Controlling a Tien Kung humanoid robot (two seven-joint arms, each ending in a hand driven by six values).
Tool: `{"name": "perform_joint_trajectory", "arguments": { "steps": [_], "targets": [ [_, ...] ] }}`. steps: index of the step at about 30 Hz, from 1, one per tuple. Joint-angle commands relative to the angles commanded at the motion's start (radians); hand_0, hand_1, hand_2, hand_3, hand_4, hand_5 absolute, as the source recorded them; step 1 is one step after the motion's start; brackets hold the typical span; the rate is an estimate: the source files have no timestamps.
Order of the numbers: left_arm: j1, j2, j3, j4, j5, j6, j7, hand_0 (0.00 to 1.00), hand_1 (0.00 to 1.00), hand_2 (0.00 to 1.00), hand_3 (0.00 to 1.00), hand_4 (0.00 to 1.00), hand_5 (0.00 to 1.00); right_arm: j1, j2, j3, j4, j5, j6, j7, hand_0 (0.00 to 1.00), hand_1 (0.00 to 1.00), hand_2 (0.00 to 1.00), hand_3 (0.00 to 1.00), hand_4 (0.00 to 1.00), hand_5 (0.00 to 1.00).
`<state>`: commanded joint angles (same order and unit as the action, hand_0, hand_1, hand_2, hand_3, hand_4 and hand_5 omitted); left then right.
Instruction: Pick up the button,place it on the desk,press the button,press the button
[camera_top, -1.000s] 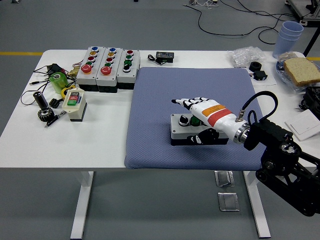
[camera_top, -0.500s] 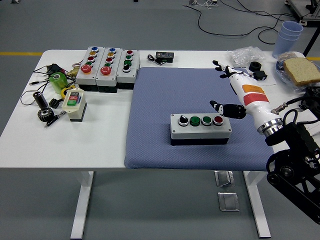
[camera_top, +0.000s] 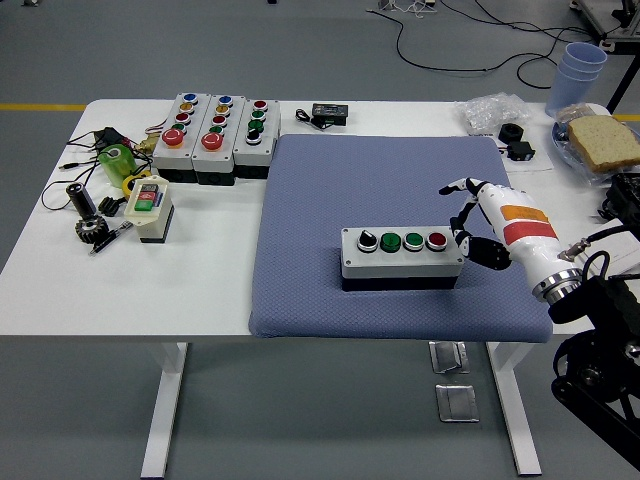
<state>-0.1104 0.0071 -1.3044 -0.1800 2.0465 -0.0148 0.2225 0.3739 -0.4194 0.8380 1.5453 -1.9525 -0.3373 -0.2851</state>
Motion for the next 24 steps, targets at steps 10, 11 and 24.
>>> {"name": "perform_joint_trajectory", "arguments": {
  "steps": [10, 11, 24],
  "targets": [
    [-0.001, 0.000, 0.001, 0.000, 0.002, -0.002, 0.001, 0.652, 0.638, 0.658, 0.556, 0.328, 0.845, -0.011, 0.003, -0.017, -0.014, -0.015, 0.081, -0.004, 0.155, 0.002, 0.223, 0.643, 0.587, 0.002],
    [-0.001, 0.000, 0.001, 0.000, 0.002, -0.002, 0.001, 0.652, 0.638, 0.658, 0.556, 0.328, 0.845, -0.010, 0.003, -0.021, -0.018, -0.017, 0.087, -0.006, 0.155, 0.002, 0.223, 0.643, 0.587, 0.002],
    [0.000, 0.000, 0.000, 0.000, 0.000, 0.000, 0.000, 0.653, 0.638, 0.659, 0.558, 0.327, 0.842, -0.007, 0.004, -0.021, -0.036, -0.027, 0.114, -0.023, 0.158, 0.002, 0.222, 0.643, 0.595, 0.002]
  ]
}}
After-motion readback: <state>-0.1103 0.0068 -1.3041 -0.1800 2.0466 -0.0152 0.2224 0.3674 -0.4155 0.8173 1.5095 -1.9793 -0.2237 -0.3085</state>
